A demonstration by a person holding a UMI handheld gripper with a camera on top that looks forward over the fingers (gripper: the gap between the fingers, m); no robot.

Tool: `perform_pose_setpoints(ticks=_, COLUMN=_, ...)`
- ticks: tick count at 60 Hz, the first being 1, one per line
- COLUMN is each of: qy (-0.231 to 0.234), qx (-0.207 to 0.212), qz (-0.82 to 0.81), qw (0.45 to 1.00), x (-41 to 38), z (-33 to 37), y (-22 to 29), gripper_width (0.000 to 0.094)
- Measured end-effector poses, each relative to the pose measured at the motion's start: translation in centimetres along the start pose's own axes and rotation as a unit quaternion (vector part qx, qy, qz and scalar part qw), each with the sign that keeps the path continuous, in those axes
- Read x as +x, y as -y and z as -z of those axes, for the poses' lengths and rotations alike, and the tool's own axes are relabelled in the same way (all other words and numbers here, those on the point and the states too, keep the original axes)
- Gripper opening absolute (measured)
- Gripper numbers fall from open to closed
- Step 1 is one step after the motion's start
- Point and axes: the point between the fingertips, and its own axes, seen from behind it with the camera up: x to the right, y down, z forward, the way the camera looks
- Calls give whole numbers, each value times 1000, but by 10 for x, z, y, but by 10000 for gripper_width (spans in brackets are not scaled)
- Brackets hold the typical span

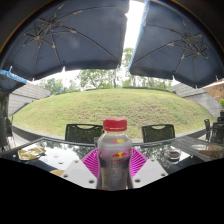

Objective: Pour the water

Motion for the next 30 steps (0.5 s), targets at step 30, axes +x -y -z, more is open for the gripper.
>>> perform_pose_setpoints(ticks=30, qy=24, qx=-72, qz=8, qw=997, x=12, z=5, y=-80, gripper_width=554)
